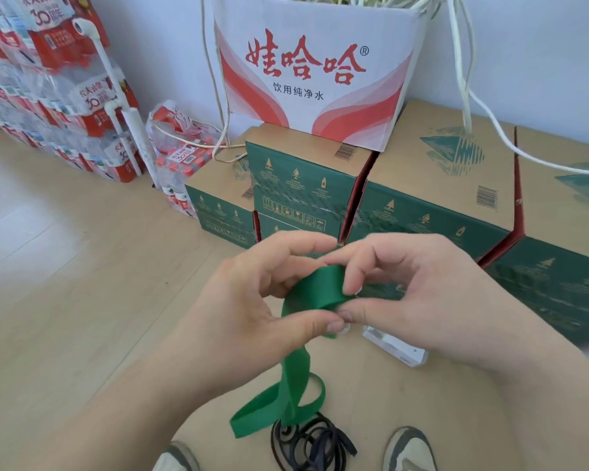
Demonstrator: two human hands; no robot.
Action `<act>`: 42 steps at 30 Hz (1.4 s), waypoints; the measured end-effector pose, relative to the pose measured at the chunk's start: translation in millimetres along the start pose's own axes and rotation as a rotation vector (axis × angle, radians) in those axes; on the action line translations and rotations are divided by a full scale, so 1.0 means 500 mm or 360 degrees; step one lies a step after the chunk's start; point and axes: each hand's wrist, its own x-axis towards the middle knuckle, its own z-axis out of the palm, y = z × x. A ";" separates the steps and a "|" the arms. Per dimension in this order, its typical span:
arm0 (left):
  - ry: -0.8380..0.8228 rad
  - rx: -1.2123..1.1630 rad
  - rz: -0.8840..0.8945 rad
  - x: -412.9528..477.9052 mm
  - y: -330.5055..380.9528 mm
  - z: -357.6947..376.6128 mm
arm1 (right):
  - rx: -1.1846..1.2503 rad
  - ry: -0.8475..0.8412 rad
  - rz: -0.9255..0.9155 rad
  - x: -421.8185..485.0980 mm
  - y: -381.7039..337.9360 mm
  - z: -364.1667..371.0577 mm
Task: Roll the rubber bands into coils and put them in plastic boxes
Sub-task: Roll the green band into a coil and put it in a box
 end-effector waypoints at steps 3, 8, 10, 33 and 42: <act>-0.0047 0.0076 -0.0026 0.001 -0.009 0.008 | -0.0158 0.0040 0.0016 0.003 0.006 0.004; -0.0284 0.0382 -0.0307 0.014 -0.048 0.011 | -0.0140 0.0189 -0.0074 -0.001 -0.002 0.017; -0.0510 0.0596 -0.0506 0.013 -0.065 0.019 | -0.0001 0.0325 -0.0066 -0.001 -0.009 0.015; 0.0071 0.0130 0.0126 -0.011 -0.017 0.028 | 0.0090 -0.0136 0.0127 -0.003 0.009 -0.007; -0.0273 0.0306 -0.0190 -0.005 -0.071 0.023 | 0.0020 -0.0162 0.0240 0.007 0.002 0.005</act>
